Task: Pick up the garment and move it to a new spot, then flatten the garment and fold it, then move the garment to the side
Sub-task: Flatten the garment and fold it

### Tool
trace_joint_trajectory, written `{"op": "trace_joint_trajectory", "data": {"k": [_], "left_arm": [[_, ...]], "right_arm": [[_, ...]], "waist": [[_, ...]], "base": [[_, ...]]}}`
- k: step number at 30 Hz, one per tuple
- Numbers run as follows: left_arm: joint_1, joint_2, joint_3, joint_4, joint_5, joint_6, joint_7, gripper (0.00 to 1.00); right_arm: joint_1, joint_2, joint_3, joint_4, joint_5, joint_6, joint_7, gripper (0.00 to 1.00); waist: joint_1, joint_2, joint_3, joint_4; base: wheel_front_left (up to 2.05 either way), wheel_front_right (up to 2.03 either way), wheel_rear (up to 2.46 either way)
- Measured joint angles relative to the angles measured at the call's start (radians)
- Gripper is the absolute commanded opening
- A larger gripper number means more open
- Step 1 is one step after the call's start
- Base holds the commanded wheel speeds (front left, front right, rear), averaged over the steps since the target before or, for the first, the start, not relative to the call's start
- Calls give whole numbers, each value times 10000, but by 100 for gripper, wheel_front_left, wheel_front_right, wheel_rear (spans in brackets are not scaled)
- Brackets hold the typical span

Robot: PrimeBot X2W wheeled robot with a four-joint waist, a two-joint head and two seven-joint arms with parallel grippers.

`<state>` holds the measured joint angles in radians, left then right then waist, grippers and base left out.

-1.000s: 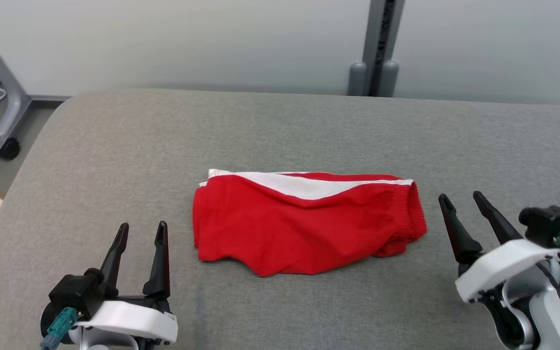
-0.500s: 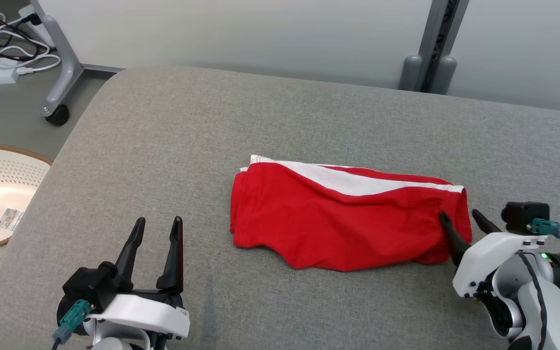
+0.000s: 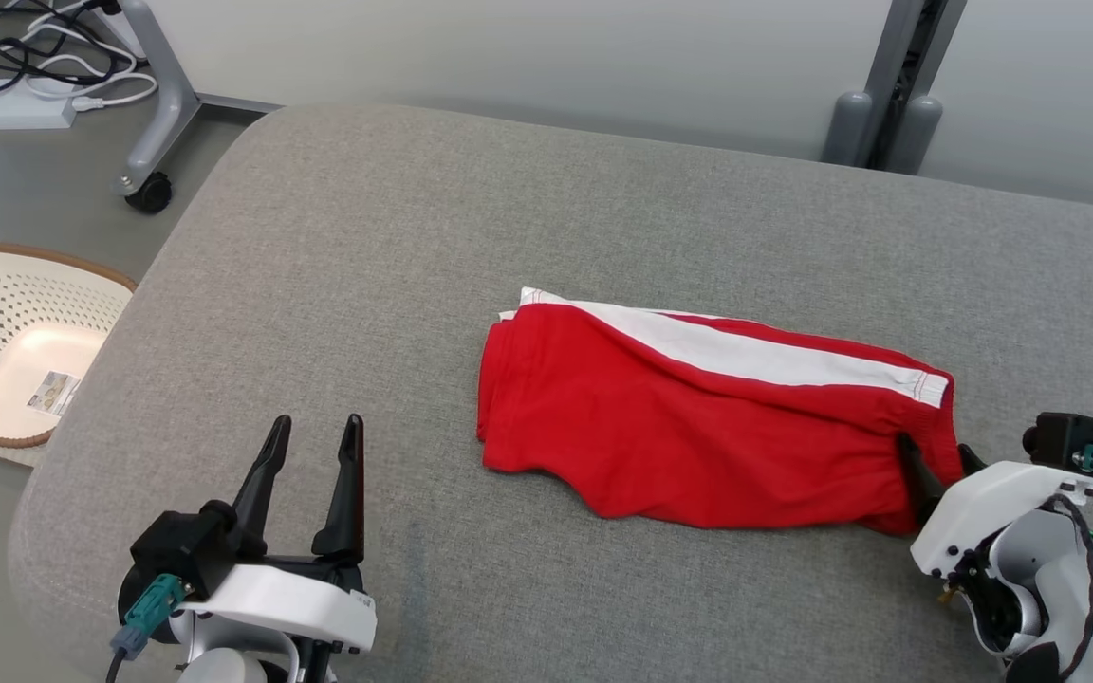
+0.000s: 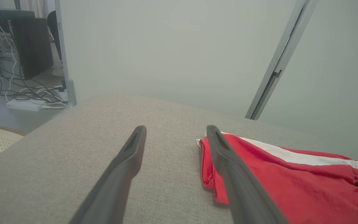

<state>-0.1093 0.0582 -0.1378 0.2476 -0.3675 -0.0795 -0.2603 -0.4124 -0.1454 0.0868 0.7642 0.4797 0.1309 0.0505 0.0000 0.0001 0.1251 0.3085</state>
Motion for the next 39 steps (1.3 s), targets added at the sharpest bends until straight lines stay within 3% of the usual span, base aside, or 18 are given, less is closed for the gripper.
{"op": "trace_joint_trajectory", "data": {"k": [13, 14, 15, 16, 17, 18, 29, 39], "left_arm": [[-35, -31, 40, 167, 157, -90, 0, 100], [-35, -31, 42, 182, 171, -119, 0, 100], [-36, -31, 42, 182, 174, -119, 0, 100], [-37, -33, 42, 184, 190, -121, 0, 100], [-37, -33, 42, 184, 190, -121, 0, 100], [-39, -35, 40, 188, 215, -121, 0, 100], [-16, -48, 61, 199, 270, -132, 0, 100], [28, -56, 4, 339, 268, -151, 0, 100]], "right_arm": [[-482, 142, 414, 940, 2401, -2, 564, 100], [-501, 171, 600, 957, 2683, -2, 669, 90], [-509, 159, 690, 959, 2784, -2, 690, 55], [-521, 150, 782, 966, 2897, -2, 694, 38], [-521, 150, 782, 966, 2897, -2, 694, 11], [-533, 151, 853, 982, 3003, -2, 683, 0], [-583, -268, 1419, 1160, 3496, 2, -163, 0], [-500, -905, 1569, 681, 3896, -2, -29, 0]], "waist": [[1, -1, 53, 431], [0, -1, 43, 470], [0, 0, 46, 485], [0, 0, 48, 497], [0, 0, 48, 497], [0, 0, 47, 505], [0, 0, -128, 221], [0, 0, -402, -484]], "base": [[0, 0, 0], [0, 0, 0], [0, 0, 0], [0, 0, 0], [0, 0, 0], [0, 0, 0], [0, 0, 0], [0, 0, 0]]}}
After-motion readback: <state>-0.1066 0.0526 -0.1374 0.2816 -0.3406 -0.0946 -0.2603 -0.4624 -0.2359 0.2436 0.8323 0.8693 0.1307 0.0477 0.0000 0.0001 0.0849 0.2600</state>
